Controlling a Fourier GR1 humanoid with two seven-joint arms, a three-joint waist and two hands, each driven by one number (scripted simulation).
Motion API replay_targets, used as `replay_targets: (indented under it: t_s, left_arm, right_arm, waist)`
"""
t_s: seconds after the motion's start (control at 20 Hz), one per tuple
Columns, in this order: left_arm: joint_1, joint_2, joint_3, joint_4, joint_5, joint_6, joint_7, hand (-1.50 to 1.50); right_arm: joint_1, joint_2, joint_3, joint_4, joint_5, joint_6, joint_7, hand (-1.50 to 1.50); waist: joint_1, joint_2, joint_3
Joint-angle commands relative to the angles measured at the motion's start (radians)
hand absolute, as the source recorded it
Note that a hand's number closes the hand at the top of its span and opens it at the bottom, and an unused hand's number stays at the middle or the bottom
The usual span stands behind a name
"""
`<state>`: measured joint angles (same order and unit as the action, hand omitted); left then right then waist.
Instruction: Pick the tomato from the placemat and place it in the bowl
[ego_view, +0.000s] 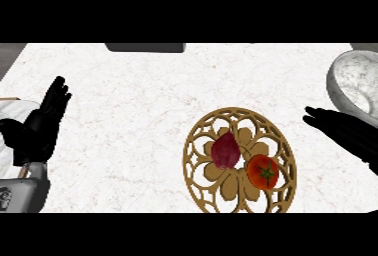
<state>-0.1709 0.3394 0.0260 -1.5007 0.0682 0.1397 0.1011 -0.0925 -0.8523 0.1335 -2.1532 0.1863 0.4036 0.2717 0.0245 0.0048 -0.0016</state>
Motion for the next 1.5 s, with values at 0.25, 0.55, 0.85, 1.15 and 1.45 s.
replay_targets:
  t_s: [0.25,0.55,0.85,1.15,1.45]
  left_arm:
    - [0.004,-0.003,0.015,-0.02,-0.032,0.005,0.016,0.0]
    - [0.061,-0.036,0.005,-0.129,-0.045,0.006,0.075,0.0]
    - [0.05,-0.044,0.049,-0.003,-0.051,-0.016,-0.044,0.0]
    - [0.027,-0.049,0.053,-0.053,-0.051,-0.046,0.029,0.0]
    - [0.028,-0.027,0.102,-0.079,-0.035,-0.088,0.066,0.0]
  right_arm:
    - [-0.172,0.082,0.209,0.154,0.104,0.19,0.133,-1.5]
    - [-0.215,0.201,0.248,0.175,0.234,0.24,0.182,-1.5]
    - [-0.184,0.266,0.296,0.218,0.475,0.063,0.04,-1.5]
    - [-0.092,0.318,0.316,0.307,0.563,0.052,-0.045,-1.5]
    - [-0.013,0.35,0.326,0.307,0.66,0.045,-0.087,-1.5]
  waist:
    - [-0.011,-0.003,0.001]
    - [-0.018,-0.006,0.002]
    - [-0.022,-0.005,0.002]
    - [-0.023,-0.004,0.002]
    - [-0.024,-0.005,0.002]
